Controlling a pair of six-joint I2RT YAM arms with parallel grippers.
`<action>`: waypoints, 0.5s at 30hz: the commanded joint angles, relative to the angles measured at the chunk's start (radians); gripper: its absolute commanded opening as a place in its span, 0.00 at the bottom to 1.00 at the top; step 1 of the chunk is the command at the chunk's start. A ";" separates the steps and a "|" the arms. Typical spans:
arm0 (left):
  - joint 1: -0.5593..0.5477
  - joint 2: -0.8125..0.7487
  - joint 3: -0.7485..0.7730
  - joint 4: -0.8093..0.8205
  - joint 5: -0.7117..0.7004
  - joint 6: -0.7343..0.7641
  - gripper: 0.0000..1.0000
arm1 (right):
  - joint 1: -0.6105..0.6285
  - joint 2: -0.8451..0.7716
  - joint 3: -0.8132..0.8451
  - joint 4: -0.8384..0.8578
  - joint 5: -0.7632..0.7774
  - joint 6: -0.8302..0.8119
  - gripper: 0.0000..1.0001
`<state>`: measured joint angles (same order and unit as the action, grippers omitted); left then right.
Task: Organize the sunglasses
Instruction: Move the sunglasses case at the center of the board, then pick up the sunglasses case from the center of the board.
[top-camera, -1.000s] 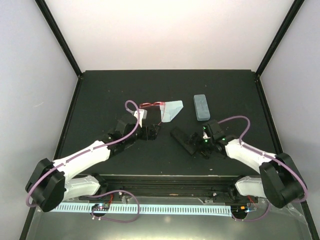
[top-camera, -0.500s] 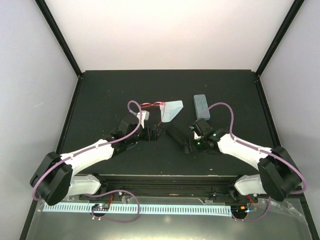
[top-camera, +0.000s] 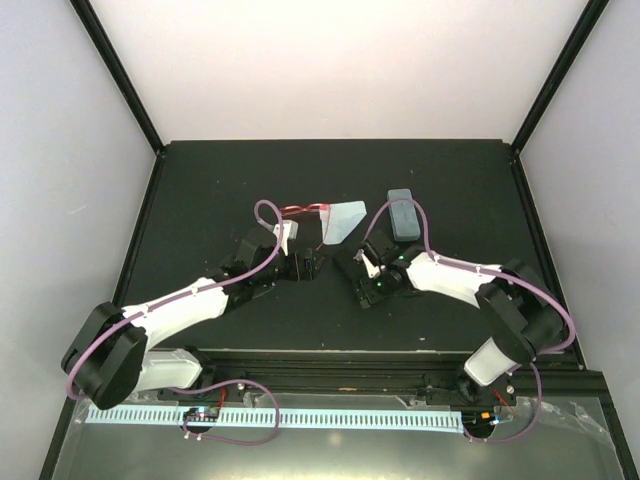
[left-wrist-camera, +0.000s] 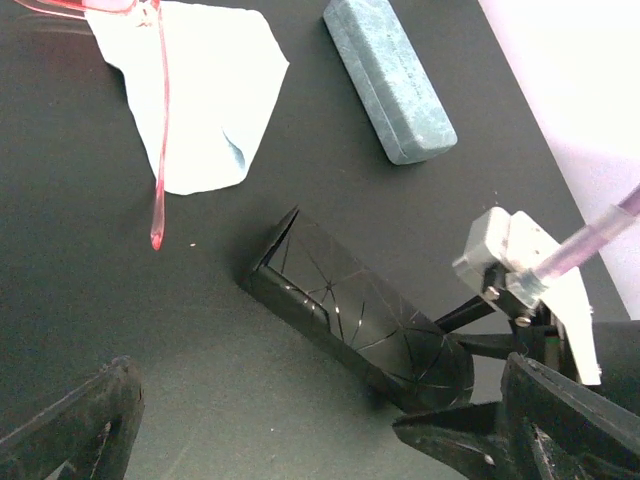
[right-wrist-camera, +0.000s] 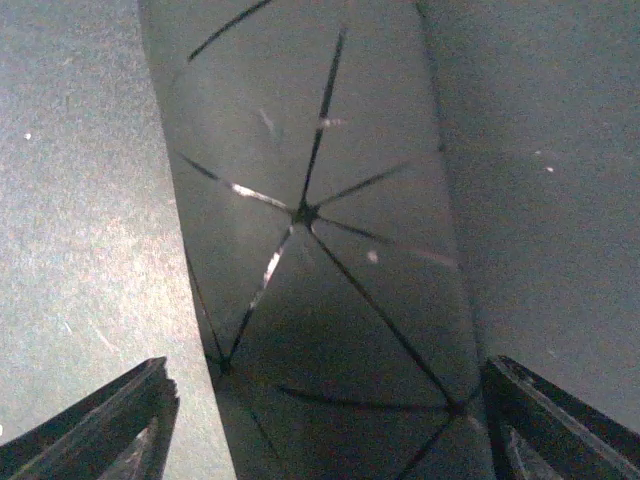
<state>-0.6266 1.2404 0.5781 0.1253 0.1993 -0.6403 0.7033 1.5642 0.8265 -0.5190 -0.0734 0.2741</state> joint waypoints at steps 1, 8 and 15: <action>0.014 0.003 -0.007 0.018 0.021 -0.007 0.97 | 0.024 0.057 0.055 -0.016 0.048 -0.031 0.75; 0.042 -0.118 -0.068 0.034 0.011 -0.090 0.96 | 0.042 0.017 0.055 -0.016 0.036 -0.023 0.50; 0.062 -0.140 -0.102 0.083 0.106 -0.177 0.96 | 0.040 -0.113 0.038 0.092 -0.215 0.014 0.49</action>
<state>-0.5766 1.1015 0.4984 0.1471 0.2310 -0.7418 0.7399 1.5246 0.8612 -0.5236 -0.1299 0.2623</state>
